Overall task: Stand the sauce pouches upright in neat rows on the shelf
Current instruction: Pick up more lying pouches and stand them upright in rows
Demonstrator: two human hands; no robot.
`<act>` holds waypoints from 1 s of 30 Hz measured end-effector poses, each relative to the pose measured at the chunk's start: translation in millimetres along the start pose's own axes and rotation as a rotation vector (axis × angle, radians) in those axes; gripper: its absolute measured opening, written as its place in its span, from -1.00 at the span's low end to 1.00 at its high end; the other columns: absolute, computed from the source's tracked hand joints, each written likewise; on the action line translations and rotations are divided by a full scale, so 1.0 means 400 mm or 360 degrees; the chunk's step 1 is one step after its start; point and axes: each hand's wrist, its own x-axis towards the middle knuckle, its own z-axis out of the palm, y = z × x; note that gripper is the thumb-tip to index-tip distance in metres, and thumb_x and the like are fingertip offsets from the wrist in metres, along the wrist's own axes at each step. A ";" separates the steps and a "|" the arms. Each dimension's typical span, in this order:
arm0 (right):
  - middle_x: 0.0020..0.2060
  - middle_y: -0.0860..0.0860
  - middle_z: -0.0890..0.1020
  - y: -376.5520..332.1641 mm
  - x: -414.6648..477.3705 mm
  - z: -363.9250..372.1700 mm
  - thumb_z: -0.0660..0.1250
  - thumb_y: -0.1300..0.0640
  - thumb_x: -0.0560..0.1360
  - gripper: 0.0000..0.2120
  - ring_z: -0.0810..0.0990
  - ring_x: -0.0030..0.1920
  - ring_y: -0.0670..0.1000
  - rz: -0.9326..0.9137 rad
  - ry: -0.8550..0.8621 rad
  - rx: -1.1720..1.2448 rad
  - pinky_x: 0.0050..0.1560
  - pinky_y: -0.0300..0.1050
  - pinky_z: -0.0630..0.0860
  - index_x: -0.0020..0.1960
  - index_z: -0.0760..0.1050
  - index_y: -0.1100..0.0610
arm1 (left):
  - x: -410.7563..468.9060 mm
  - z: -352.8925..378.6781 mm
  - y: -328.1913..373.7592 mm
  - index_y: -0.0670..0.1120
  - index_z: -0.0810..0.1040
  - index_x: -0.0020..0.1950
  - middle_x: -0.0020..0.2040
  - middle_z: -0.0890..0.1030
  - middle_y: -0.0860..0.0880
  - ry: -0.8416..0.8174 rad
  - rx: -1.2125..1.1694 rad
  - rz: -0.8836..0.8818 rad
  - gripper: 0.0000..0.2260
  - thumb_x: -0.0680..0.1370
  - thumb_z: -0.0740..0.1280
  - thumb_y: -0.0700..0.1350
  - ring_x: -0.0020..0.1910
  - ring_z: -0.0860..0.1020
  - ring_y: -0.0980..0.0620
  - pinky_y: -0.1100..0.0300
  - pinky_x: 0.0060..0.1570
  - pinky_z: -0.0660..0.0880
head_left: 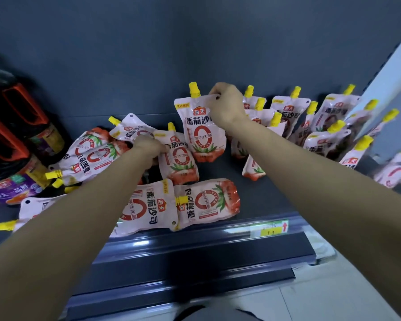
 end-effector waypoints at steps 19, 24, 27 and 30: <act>-0.37 -0.07 0.45 0.090 -0.148 -0.254 0.10 0.36 0.50 -0.77 0.40 -0.36 -0.12 -0.0162 0.0022 0.0140 -0.43 -0.31 0.29 -0.18 0.46 0.15 | -0.163 0.093 0.020 -0.13 0.55 -0.01 0.08 0.65 -0.17 0.0262 -0.0261 0.0300 -0.82 0.42 0.44 -0.26 -0.13 0.63 -0.08 0.08 -0.22 0.57; -0.32 0.05 0.49 0.194 -0.183 -0.279 0.09 0.38 0.48 -0.78 0.41 -0.37 -0.04 -0.0071 -0.0017 0.0122 -0.46 -0.29 0.30 -0.16 0.51 0.28 | -0.196 0.137 0.027 -0.07 0.56 -0.07 0.05 0.66 -0.15 0.0297 -0.0230 0.0389 -0.84 0.42 0.45 -0.24 -0.12 0.63 -0.06 0.07 -0.09 0.56; -0.30 0.05 0.50 0.251 -0.199 -0.282 0.10 0.38 0.48 -0.78 0.44 -0.32 -0.02 0.0018 -0.0076 0.0160 -0.43 -0.28 0.32 -0.19 0.49 0.25 | -0.204 0.146 0.026 -0.06 0.54 -0.10 0.05 0.66 -0.14 0.0326 -0.0202 0.0417 -0.85 0.42 0.45 -0.23 -0.14 0.61 -0.04 0.09 -0.10 0.54; -0.39 -0.05 0.42 0.291 -0.211 -0.286 0.11 0.38 0.49 -0.67 0.45 -0.26 0.01 0.0113 -0.0110 0.0209 -0.38 -0.27 0.35 -0.37 0.34 0.08 | -0.210 0.147 0.023 -0.06 0.55 -0.06 0.09 0.65 -0.14 0.0336 -0.0166 0.0426 -0.85 0.43 0.44 -0.22 -0.14 0.60 -0.03 0.10 -0.13 0.52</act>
